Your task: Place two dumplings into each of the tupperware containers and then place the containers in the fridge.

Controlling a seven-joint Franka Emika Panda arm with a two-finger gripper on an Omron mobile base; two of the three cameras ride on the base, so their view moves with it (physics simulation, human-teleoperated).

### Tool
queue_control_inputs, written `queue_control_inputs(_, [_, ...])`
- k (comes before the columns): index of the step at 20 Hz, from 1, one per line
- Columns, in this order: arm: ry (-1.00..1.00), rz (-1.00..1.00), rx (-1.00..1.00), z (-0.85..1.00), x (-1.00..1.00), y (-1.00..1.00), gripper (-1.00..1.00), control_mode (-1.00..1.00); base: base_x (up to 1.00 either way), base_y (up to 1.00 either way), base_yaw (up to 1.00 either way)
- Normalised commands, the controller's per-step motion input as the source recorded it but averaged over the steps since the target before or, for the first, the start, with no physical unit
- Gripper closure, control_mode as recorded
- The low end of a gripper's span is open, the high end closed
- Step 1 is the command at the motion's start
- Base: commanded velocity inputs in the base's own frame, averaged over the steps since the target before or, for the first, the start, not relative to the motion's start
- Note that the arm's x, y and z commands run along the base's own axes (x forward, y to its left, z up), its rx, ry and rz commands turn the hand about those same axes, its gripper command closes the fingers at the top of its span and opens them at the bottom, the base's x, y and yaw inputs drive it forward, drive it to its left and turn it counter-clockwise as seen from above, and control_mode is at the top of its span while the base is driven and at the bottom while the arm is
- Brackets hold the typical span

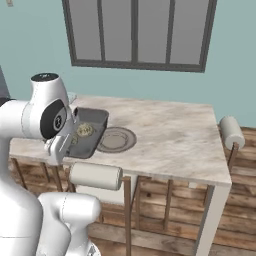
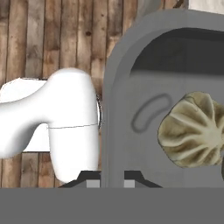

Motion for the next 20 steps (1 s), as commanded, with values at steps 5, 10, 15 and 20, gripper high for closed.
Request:
queue_control_inputs(5, [0.00,0.00,0.00,0.00,0.00,0.00,1.00,1.00,-1.00,0.06,0.18])
queue_control_inputs(10, [0.00,0.00,0.00,0.00,0.00,0.00,1.00,1.00,-0.67,0.40,0.80])
queue_control_inputs(15, [0.00,0.00,0.00,0.00,0.00,0.00,1.00,1.00,-0.20,0.21,1.00])
queue_control_inputs(20, [0.00,0.00,0.00,0.00,0.00,0.00,1.00,1.00,-0.01,0.25,0.91])
